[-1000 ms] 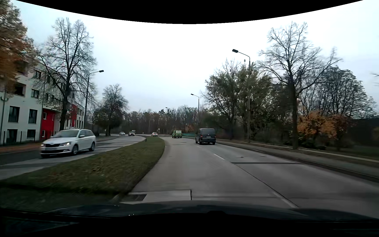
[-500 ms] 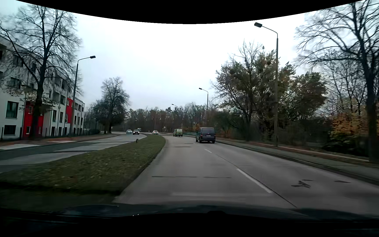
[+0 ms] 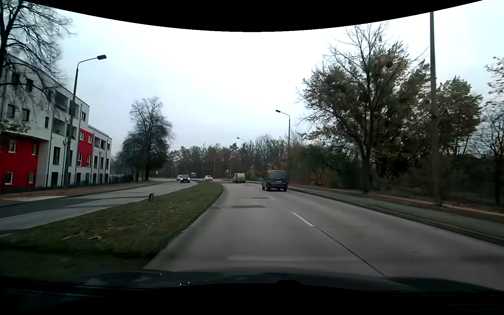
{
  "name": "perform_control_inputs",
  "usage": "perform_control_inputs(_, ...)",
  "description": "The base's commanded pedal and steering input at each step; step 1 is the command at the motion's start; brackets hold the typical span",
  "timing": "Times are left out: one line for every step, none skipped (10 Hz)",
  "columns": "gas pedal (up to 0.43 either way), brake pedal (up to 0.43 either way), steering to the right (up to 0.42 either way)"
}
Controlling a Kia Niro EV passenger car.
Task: Follow the waypoints while adhering to traffic rules and regulations
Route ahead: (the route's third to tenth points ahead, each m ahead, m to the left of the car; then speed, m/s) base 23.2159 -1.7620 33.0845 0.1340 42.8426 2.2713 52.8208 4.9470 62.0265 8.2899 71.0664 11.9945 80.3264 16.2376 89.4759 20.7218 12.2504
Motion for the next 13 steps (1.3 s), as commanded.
perform_control_inputs(0.197, 0.0, -0.036)
perform_control_inputs(0.197, 0.0, -0.036)
perform_control_inputs(0.197, 0.0, -0.036)
perform_control_inputs(0.197, 0.0, -0.036)
perform_control_inputs(0.197, 0.0, -0.036)
perform_control_inputs(0.197, 0.0, -0.035)
perform_control_inputs(0.197, 0.0, -0.034)
perform_control_inputs(0.197, 0.0, -0.032)
perform_control_inputs(0.197, 0.0, -0.03)
perform_control_inputs(0.197, 0.0, -0.028)
perform_control_inputs(0.197, 0.0, -0.025)
perform_control_inputs(0.197, 0.0, -0.023)
perform_control_inputs(0.197, 0.0, -0.021)
